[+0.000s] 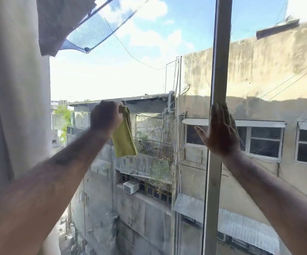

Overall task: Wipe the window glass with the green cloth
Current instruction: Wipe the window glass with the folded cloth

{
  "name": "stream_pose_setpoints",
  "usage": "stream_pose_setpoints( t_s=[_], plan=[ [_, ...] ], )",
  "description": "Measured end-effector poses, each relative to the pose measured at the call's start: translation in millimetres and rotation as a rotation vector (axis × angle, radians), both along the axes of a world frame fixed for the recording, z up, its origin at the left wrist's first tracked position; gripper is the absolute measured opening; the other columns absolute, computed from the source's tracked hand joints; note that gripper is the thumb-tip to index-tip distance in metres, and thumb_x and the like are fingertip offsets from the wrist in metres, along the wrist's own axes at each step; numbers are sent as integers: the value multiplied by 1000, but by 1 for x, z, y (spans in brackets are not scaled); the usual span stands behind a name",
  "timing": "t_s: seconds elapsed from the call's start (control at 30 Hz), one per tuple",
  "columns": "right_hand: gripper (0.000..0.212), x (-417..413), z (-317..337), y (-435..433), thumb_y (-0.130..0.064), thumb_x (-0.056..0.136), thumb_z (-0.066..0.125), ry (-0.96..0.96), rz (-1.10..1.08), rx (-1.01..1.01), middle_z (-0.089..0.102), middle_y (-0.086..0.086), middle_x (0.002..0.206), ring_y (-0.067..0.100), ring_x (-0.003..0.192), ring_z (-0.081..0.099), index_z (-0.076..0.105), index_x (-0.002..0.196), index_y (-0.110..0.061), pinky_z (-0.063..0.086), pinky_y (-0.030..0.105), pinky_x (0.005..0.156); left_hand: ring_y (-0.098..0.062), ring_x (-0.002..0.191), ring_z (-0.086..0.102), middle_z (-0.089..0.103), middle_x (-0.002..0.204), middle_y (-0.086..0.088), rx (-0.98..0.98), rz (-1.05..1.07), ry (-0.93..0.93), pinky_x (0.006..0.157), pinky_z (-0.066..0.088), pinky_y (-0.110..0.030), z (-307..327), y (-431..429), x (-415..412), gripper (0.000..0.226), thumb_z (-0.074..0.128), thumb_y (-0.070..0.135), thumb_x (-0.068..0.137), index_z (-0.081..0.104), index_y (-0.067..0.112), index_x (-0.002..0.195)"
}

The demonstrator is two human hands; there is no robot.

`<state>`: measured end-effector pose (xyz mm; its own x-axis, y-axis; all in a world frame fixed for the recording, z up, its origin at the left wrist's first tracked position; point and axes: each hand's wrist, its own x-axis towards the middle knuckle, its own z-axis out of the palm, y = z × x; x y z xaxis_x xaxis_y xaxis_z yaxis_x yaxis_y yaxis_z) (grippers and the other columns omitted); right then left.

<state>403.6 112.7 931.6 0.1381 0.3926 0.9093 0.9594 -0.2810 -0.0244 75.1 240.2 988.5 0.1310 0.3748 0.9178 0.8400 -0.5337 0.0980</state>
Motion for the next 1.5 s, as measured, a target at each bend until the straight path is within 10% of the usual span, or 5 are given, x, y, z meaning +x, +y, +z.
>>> stream_pose_setpoints(
  t_s=[0.23,0.6,0.93,1.2,1.5],
  plan=[
    [98,24,-22,36,-63,104,41,-67,-55,123,0,22,176,31,165,2,0,165,1,19,54,133,-35,83,77,74,112,-27,105,-281,-94,74,58,-30,-35,47,25,56,71,11,95,45,-1,143],
    [95,39,-32,61,-66,104,36,-128,-63,249,4,21,176,31,165,4,6,165,1,18,55,133,-26,162,12,17,173,-13,203,-156,-214,132,16,-49,-14,83,107,82,10,61,104,14,5,163],
    [98,40,-32,59,-71,102,26,-159,-46,276,11,23,175,33,164,10,14,164,4,21,56,132,-29,158,25,30,168,-17,567,-187,673,126,32,-51,-116,76,117,88,37,69,101,32,2,159],
    [100,40,-31,59,-73,101,24,-157,-30,279,12,23,175,33,164,11,15,164,4,18,55,133,-29,162,12,14,174,-14,95,-80,-399,132,13,-52,-12,86,103,91,3,70,99,13,6,163],
    [100,41,-32,58,-75,101,18,-165,-48,258,9,23,175,33,165,9,12,164,3,19,57,131,-32,158,25,27,169,-18,553,-137,717,125,34,-53,-115,80,112,93,36,73,100,31,2,159]
  ],
)
